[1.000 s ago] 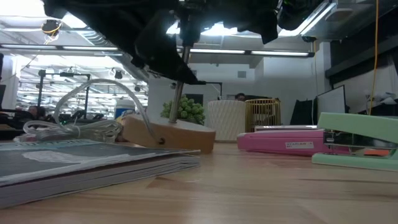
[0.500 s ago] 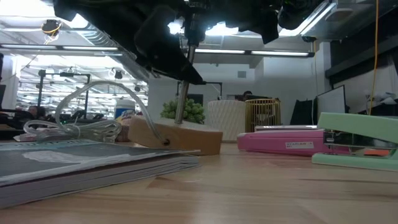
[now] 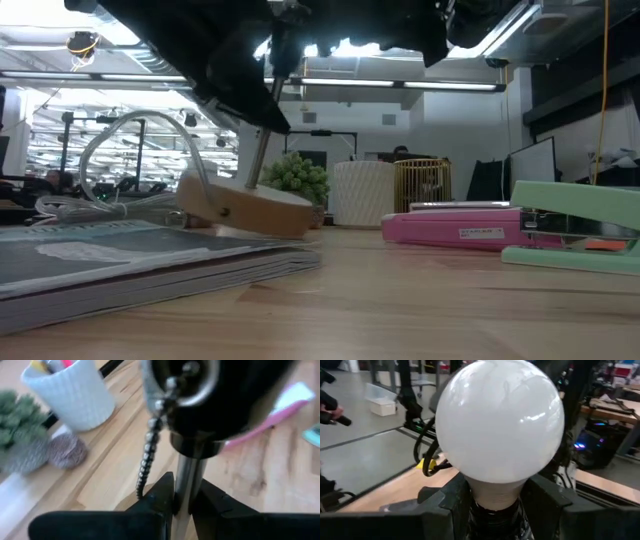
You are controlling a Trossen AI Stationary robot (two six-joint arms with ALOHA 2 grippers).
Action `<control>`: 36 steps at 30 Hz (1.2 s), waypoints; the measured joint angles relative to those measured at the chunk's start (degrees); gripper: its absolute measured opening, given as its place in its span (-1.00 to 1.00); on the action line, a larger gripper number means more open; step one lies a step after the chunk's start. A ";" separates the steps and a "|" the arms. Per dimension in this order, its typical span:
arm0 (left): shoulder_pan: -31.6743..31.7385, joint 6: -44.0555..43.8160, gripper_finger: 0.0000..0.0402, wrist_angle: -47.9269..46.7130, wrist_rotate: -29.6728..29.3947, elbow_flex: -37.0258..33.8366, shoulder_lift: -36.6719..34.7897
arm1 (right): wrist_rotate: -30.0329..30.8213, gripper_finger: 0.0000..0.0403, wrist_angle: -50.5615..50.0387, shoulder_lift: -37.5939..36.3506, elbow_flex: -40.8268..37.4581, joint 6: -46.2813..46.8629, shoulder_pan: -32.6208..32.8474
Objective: Screw lightbulb
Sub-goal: Remove the lightbulb from the lamp
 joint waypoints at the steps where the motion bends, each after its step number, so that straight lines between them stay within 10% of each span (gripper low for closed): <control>1: 0.18 -1.75 -0.78 -0.98 -0.35 0.04 0.20 | 0.26 -0.23 0.03 0.06 0.00 -0.02 -0.04; 18: 1.94 12.62 -0.78 3.13 1.92 0.07 2.35 | -5.92 -0.23 -3.05 -0.01 0.00 -2.69 -0.11; 36: 5.97 20.96 -0.78 15.73 29.89 0.02 2.60 | -27.00 -0.23 -2.71 -0.01 0.07 -2.02 0.00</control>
